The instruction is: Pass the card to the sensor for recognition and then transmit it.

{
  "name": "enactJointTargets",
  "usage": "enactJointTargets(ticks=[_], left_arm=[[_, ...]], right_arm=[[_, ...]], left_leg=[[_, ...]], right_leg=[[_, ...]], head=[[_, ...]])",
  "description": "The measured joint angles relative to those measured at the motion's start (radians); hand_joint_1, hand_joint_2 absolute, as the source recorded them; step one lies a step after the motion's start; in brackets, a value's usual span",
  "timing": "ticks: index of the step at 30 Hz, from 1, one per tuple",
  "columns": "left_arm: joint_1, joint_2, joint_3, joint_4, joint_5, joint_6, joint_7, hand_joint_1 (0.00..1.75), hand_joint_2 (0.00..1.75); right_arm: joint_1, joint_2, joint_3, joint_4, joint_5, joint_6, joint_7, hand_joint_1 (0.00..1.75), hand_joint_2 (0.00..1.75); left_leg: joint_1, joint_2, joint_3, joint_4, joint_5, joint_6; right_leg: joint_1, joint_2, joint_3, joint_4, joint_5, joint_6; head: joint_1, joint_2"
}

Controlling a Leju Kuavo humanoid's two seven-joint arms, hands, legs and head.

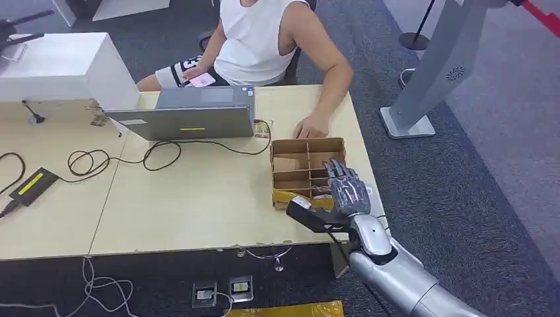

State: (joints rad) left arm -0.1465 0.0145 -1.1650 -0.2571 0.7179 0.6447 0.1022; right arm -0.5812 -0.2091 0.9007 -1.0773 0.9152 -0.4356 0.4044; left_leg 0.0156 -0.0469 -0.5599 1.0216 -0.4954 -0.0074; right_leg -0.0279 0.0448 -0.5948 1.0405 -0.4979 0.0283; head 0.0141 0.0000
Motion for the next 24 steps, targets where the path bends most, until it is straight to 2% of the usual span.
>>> enactJointTargets(ticks=[20,21,22,24], left_arm=[[-0.004,-0.003,-0.012,0.0,-0.006,-0.005,0.0,0.0,0.0],[-0.004,-0.003,-0.012,0.0,-0.006,-0.005,0.0,0.0,0.0],[-0.004,-0.003,-0.012,0.0,-0.006,-0.005,0.0,0.0,0.0],[-0.005,-0.003,-0.012,0.0,-0.007,-0.005,0.0,0.0,0.0]], right_arm=[[0.012,-0.035,-0.018,-0.042,0.009,0.009,0.011,0.0,1.75],[0.013,-0.036,-0.018,-0.044,0.009,0.009,0.011,1.08,1.75],[0.013,-0.036,-0.018,-0.044,0.009,0.009,0.011,1.75,1.75],[0.013,-0.038,-0.018,-0.046,0.009,0.01,0.011,1.75,1.75]], left_leg=[[0.0,0.0,0.0,0.0,0.0,0.0],[0.0,0.001,0.0,0.0,0.0,0.0],[0.0,0.001,0.0,0.0,0.0,0.0],[0.0,0.001,0.0,0.0,0.0,0.0]], right_leg=[[0.0,0.002,0.0,0.0,0.0,0.0],[0.0,0.002,0.0,0.0,0.0,0.0],[0.0,0.002,0.0,0.0,0.0,0.0],[0.0,0.002,0.0,0.0,0.0,0.0]], head=[[0.0,0.0],[0.0,0.0],[0.0,0.0],[0.0,0.0]])
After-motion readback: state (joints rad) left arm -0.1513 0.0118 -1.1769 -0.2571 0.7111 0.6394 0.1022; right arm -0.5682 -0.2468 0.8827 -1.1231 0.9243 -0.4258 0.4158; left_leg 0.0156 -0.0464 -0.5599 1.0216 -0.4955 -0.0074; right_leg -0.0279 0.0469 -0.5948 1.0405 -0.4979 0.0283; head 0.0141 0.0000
